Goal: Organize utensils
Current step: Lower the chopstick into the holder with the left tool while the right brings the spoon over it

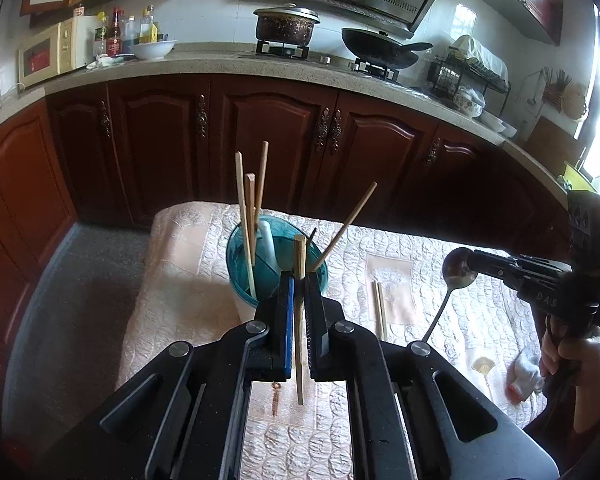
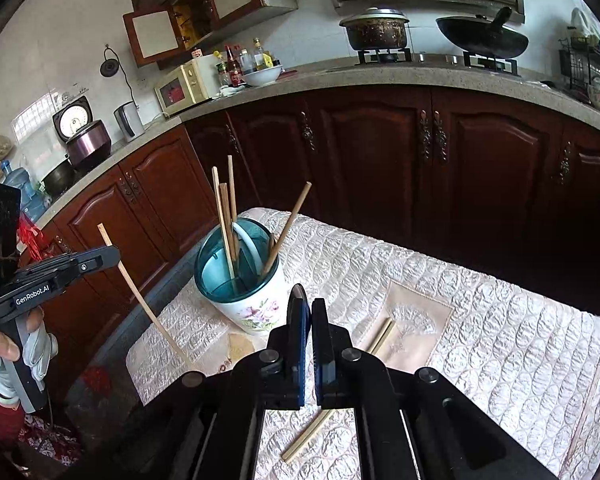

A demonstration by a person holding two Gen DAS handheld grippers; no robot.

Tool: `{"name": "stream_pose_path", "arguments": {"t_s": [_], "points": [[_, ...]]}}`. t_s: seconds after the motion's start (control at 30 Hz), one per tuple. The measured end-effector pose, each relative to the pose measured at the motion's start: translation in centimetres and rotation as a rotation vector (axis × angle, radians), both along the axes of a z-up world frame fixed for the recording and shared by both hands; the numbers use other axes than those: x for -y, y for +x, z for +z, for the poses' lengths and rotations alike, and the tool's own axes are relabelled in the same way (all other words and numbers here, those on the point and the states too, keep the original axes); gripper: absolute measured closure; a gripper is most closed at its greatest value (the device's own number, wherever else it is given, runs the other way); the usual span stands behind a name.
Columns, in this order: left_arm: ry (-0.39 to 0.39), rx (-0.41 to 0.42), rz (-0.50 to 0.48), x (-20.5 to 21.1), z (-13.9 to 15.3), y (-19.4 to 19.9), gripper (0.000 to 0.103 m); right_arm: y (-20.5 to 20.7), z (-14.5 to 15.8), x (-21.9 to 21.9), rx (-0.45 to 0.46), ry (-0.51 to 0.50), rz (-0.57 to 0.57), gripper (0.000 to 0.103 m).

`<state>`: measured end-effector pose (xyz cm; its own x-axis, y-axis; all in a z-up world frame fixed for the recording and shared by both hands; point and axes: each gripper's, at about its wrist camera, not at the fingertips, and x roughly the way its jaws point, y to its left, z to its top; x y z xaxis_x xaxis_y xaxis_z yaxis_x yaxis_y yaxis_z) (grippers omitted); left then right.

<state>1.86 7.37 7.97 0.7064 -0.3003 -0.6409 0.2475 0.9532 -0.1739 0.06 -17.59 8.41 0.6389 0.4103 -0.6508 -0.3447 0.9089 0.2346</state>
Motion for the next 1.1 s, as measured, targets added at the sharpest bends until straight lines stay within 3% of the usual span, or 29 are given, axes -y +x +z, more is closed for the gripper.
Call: {"name": "stream_pose_path", "arguments": {"t_s": [0.23,0.67,1.1], "points": [[-0.007,0.031,0.027,-1.5,1.7,0.3,0.099,0.8,1.0,-1.3,0.02,-0.005,0.015,0.101],[-0.012,0.16,0.075,-2.8,7.5,2.9,0.099,3.7,3.9,-3.7,0.074,-0.022,-0.009,0.101],[0.034,0.161,0.114,-1.2,5.7,7.3,0.099,7.2,4.3,-6.7,0.102,-0.084,-0.038,0.101]]}}
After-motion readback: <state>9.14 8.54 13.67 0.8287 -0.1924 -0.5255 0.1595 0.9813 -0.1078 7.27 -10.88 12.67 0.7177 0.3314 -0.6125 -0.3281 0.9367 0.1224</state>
